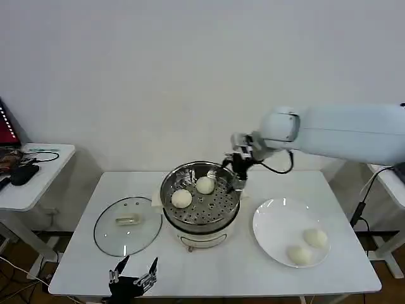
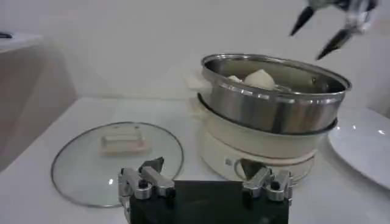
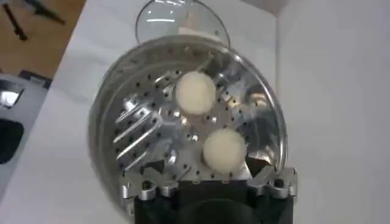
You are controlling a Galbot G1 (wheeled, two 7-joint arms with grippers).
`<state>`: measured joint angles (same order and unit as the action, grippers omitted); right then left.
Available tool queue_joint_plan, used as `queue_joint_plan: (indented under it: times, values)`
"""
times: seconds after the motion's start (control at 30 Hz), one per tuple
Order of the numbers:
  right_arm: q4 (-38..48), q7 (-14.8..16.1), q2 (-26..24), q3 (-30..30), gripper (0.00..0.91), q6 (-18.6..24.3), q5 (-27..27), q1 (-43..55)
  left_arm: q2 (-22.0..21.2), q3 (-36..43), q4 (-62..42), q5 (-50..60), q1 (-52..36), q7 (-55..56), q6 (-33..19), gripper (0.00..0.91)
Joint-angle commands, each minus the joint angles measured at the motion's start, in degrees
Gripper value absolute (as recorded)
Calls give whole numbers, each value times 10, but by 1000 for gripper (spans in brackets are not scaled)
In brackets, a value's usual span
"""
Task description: Take steamed baozi put them in steamer then cover it.
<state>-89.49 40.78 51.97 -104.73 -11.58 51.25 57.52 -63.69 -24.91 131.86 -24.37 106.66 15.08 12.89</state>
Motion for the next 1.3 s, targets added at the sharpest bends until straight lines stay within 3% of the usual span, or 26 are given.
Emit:
queue_joint_plan:
  times: [0.03,0.6,1.3]
  values:
    - [-49,26,-95,-57,907,25,-52,51,0,-2,1,-1,1,0,0,907]
    - [-54,65,-177,-110,907,79,-214,23,-6,-2,1,3,8,0,1,907]
    - [-28,49,-215,-61,907,96,-274,-119,-6,-3,-2,5,9,1,3,907]
